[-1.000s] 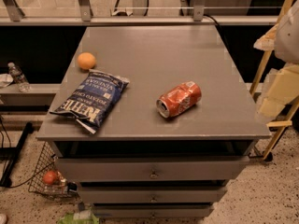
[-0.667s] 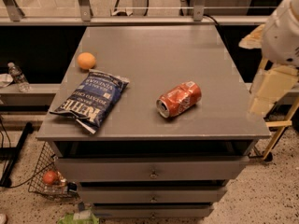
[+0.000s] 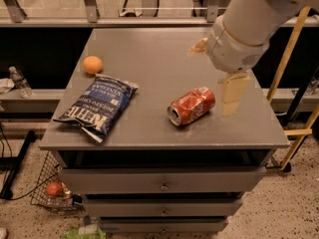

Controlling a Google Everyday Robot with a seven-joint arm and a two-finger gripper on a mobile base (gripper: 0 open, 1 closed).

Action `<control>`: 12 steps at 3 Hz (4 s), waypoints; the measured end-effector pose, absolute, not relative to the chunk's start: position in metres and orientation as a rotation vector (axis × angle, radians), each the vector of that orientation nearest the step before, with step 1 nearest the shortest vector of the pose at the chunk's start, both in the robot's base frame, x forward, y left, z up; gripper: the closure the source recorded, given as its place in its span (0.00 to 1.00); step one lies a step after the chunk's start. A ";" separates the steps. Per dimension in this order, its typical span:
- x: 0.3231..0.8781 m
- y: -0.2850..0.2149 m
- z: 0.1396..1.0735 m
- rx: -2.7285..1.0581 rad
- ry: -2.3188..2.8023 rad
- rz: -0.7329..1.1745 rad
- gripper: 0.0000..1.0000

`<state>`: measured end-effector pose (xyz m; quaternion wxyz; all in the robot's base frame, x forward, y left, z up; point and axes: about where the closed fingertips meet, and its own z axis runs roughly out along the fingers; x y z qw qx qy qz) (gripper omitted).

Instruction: Place coke can upright

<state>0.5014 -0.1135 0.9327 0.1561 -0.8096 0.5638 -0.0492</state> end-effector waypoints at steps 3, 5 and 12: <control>0.539 -0.095 0.854 -2.742 1.383 -0.370 0.00; 0.540 -0.104 0.838 -2.820 1.429 -0.426 0.18; 0.564 -0.116 0.923 -1.736 2.089 0.507 1.00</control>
Offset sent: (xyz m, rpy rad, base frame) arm 0.0483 0.0268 -0.0902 -0.3448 0.0135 0.3122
